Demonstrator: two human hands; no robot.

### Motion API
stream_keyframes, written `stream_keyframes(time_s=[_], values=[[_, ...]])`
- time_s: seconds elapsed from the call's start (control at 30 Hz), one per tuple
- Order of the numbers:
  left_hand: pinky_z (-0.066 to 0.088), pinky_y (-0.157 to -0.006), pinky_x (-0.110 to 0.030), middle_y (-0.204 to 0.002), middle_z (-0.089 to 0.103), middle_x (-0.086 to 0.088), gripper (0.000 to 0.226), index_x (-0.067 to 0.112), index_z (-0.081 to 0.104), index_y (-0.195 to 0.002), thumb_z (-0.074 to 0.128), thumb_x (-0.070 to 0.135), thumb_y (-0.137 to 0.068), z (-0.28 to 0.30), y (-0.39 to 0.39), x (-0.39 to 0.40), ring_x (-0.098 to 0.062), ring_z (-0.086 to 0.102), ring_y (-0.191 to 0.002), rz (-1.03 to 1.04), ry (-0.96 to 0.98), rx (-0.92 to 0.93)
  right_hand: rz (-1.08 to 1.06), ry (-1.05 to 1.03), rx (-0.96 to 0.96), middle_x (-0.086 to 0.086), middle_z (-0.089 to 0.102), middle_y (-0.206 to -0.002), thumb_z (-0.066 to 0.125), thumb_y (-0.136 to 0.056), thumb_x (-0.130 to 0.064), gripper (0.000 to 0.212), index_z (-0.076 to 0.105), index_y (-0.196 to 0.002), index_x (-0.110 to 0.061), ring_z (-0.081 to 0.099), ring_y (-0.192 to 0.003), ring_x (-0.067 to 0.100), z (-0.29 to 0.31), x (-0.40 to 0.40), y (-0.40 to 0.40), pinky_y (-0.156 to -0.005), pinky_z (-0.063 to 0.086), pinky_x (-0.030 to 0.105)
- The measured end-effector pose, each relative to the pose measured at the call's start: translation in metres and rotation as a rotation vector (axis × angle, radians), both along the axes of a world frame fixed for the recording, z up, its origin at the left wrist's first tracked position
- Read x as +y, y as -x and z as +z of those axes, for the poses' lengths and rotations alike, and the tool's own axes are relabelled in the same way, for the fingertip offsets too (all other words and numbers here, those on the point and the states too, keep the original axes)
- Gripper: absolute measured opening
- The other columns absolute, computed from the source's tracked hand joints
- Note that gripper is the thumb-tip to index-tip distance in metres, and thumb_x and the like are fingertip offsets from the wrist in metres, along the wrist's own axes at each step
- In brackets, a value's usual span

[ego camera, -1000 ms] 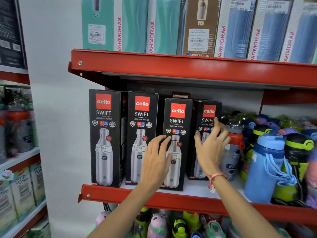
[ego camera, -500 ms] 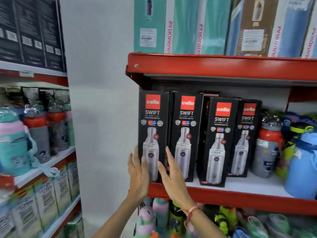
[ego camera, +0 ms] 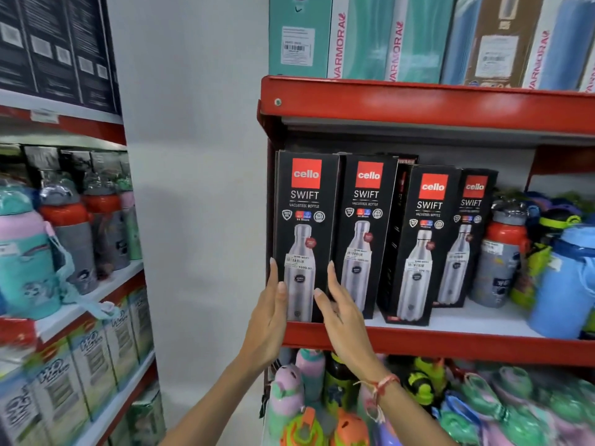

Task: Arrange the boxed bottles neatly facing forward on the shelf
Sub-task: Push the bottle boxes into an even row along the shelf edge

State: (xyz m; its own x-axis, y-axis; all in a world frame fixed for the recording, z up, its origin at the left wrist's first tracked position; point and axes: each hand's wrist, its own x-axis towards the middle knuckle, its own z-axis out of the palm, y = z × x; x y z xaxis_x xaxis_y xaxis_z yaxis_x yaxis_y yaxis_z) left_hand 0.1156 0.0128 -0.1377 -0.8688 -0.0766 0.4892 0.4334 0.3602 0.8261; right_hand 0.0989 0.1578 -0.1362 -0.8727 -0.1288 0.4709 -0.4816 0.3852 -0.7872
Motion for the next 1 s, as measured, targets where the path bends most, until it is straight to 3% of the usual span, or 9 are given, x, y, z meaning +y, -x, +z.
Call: stream_keyframes(time_s=[0.13, 0.23, 0.33, 0.5, 0.57, 0.73, 0.87, 0.93, 1.0], values=[[0.03, -0.105, -0.023, -0.141, 0.035, 0.002, 0.054, 0.024, 0.031, -0.147, 0.03, 0.047, -0.099, -0.003, -0.004, 0.019, -0.011, 0.037, -0.131, 0.342, -0.018, 0.199, -0.132, 0.088, 0.071, -0.012, 0.042, -0.145, 0.037, -0.095, -0.056, 0.057, 0.024, -0.149, -0.046, 0.044, -0.129, 0.003, 0.004, 0.015, 0.0, -0.109, 0.036, 0.031], [0.049, -0.093, -0.026, -0.124, 0.052, 0.003, 0.029, 0.023, 0.05, -0.128, 0.045, 0.023, -0.1, 0.004, 0.0, 0.042, -0.003, 0.053, -0.112, 0.238, 0.035, 0.313, -0.258, 0.18, 0.061, -0.004, 0.036, -0.149, 0.037, -0.096, -0.053, 0.059, 0.026, -0.15, -0.034, 0.044, -0.132, 0.013, 0.006, 0.037, 0.006, -0.108, 0.039, 0.037], [0.035, -0.111, -0.027, -0.144, 0.045, 0.007, 0.043, 0.024, 0.038, -0.143, 0.041, 0.033, -0.101, 0.007, 0.008, 0.075, -0.003, 0.042, -0.132, -0.047, 0.109, 0.127, -0.289, 0.137, -0.01, 0.003, 0.03, -0.155, 0.037, -0.097, -0.05, 0.063, 0.021, -0.153, -0.025, 0.038, -0.138, 0.02, 0.002, 0.059, 0.015, -0.111, 0.035, 0.039], [0.009, -0.122, -0.036, -0.162, 0.004, 0.009, 0.077, 0.028, -0.003, -0.153, 0.02, 0.066, -0.089, 0.005, 0.019, 0.117, -0.01, 0.007, -0.149, -0.076, -0.024, -0.117, -0.132, 0.052, -0.151, -0.001, 0.022, -0.161, 0.033, -0.096, -0.056, 0.07, -0.004, -0.153, -0.039, 0.032, -0.143, 0.022, -0.001, 0.077, 0.024, -0.104, 0.03, 0.029], [0.013, -0.121, -0.039, -0.163, 0.009, 0.004, 0.081, 0.028, -0.002, -0.153, 0.014, 0.07, -0.085, 0.005, 0.019, 0.121, -0.015, 0.013, -0.149, -0.025, -0.019, -0.171, -0.111, -0.035, -0.162, 0.0, 0.028, -0.159, 0.028, -0.092, -0.063, 0.073, -0.011, -0.151, -0.043, 0.044, -0.135, 0.025, 0.001, 0.082, 0.026, -0.094, 0.042, 0.03], [0.021, -0.118, -0.037, -0.157, 0.03, -0.009, 0.085, 0.015, 0.025, -0.151, 0.012, 0.069, -0.087, 0.004, 0.011, 0.118, -0.022, 0.028, -0.145, 0.094, -0.016, -0.135, -0.095, -0.149, -0.16, -0.001, 0.03, -0.159, 0.021, -0.083, -0.076, 0.08, -0.007, -0.151, -0.044, 0.034, -0.142, 0.023, -0.003, 0.084, 0.018, -0.112, 0.033, 0.042], [0.048, -0.091, -0.034, -0.102, 0.071, -0.012, 0.083, 0.011, 0.066, -0.101, 0.01, 0.07, -0.087, 0.002, -0.002, 0.111, -0.025, 0.063, -0.102, 0.141, -0.038, -0.148, -0.089, -0.168, -0.133, 0.004, 0.047, -0.145, 0.019, -0.082, -0.079, 0.08, -0.002, -0.151, -0.045, 0.046, -0.13, 0.025, -0.007, 0.091, 0.005, -0.103, 0.039, 0.041], [0.037, -0.071, -0.014, -0.069, 0.053, 0.015, 0.051, 0.041, 0.044, -0.07, 0.009, 0.076, -0.081, 0.004, -0.009, 0.108, 0.001, 0.052, -0.072, 0.153, -0.078, -0.153, -0.085, -0.159, -0.137, 0.004, 0.053, -0.134, 0.02, -0.082, -0.078, 0.079, 0.001, -0.152, -0.044, 0.049, -0.126, 0.027, -0.007, 0.095, -0.001, -0.099, 0.041, 0.041], [0.031, -0.065, -0.014, -0.064, 0.039, 0.019, 0.041, 0.043, 0.03, -0.068, 0.009, 0.077, -0.079, 0.005, -0.013, 0.108, 0.005, 0.041, -0.064, 0.13, -0.103, -0.135, -0.066, -0.149, -0.137, -0.005, 0.049, -0.116, 0.021, -0.084, -0.077, 0.078, 0.003, -0.152, -0.043, 0.05, -0.125, 0.029, -0.006, 0.097, -0.006, -0.091, 0.04, 0.036]])
